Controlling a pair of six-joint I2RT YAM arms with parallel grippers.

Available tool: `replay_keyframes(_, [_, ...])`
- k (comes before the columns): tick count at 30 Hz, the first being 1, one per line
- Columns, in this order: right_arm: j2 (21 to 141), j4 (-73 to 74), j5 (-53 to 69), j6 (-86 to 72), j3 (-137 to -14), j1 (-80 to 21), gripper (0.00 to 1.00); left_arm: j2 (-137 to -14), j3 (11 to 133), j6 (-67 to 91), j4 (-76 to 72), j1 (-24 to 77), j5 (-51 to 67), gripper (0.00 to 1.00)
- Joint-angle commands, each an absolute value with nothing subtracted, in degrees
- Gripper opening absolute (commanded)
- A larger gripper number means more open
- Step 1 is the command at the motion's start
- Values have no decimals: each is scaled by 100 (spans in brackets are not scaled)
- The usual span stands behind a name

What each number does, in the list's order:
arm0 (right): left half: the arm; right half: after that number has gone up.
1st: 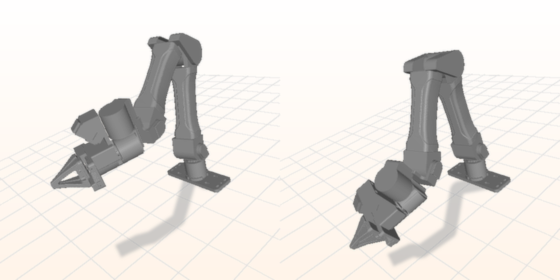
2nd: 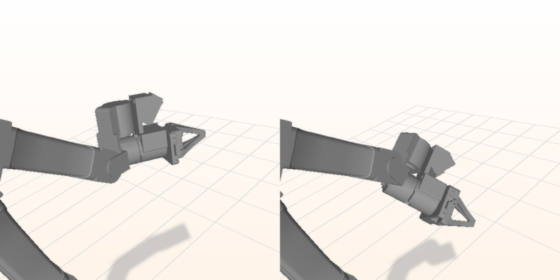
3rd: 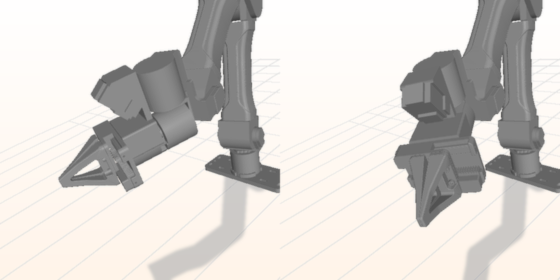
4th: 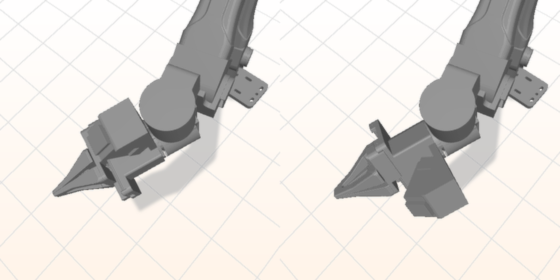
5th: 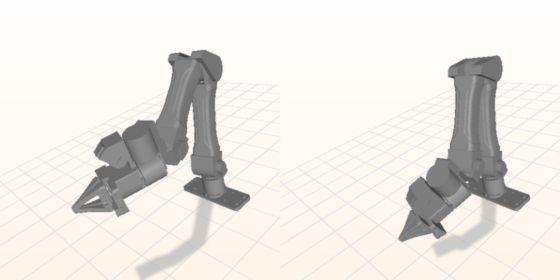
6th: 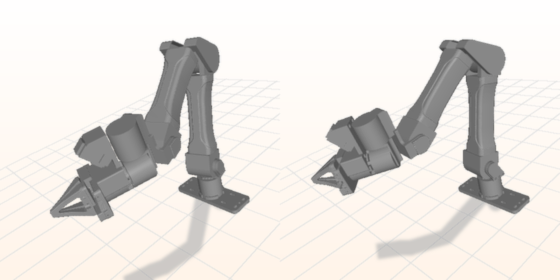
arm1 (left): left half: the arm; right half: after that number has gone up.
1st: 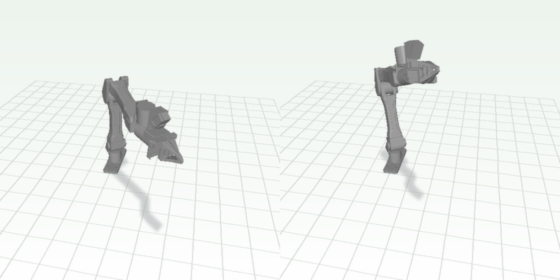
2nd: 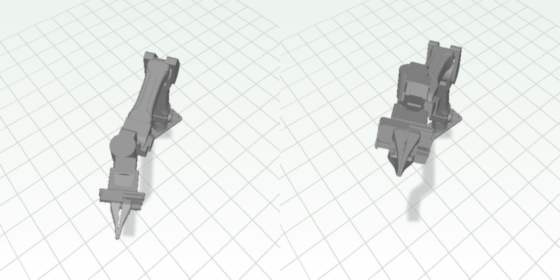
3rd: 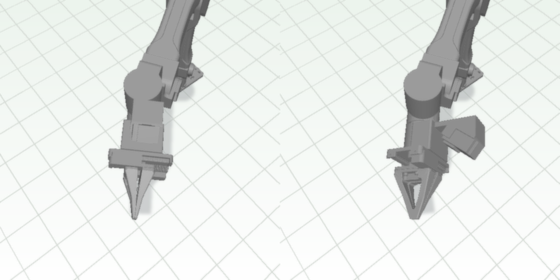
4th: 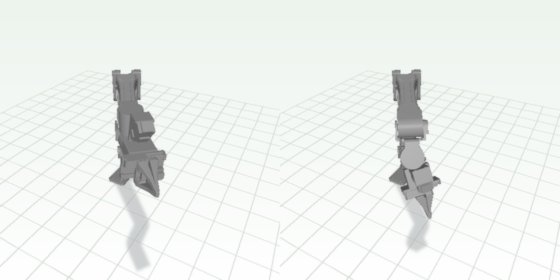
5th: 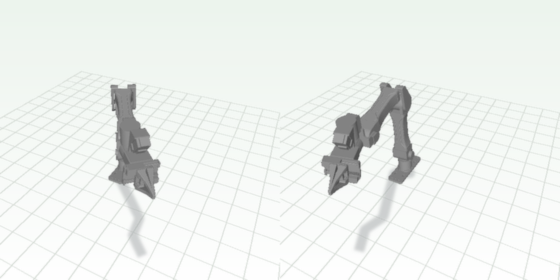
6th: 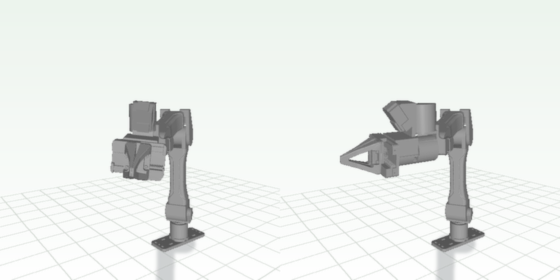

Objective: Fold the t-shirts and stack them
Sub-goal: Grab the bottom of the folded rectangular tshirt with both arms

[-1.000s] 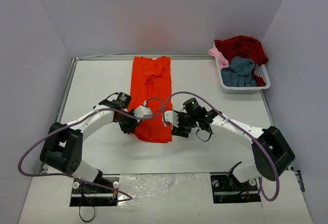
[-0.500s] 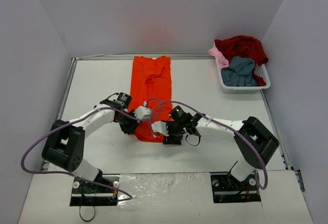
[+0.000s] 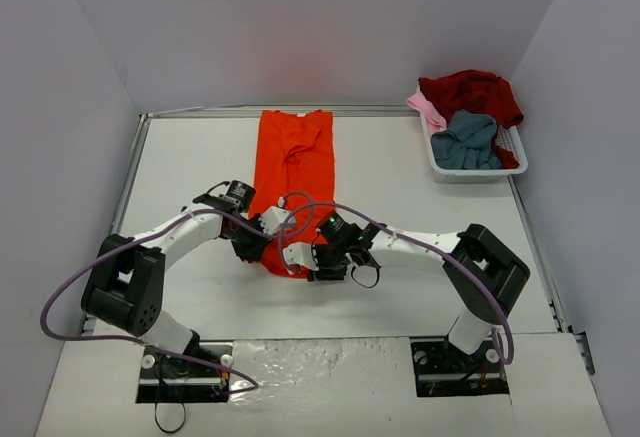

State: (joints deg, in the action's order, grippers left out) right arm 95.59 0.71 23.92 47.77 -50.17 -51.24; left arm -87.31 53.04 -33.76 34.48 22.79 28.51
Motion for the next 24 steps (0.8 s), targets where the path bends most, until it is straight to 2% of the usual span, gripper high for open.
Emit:
replay_keyframes(1, [9606,351,2224,4729,-5177,-5168,33,-8561,5467,-3331,3560,2233,2962,2])
replay_keyframes(2, [9606,369,2215,4720,-5159,-5168,24,-8561,5467,-3331,3560,2232,2953,2])
replay_keyframes(5, [9589,448,2145,4720,-5124,-5168,7,-8543,5475,-3340,3586,2224,2944,2])
replay_keyframes(7, [9536,579,2092,4729,-5124,-5168,0,-8508,5467,-3340,3595,2224,2953,2])
replay_keyframes(24, [9123,2751,3559,5098,-5686,-4597,0,-7717,5282,-3849,4332,2373,3269,2])
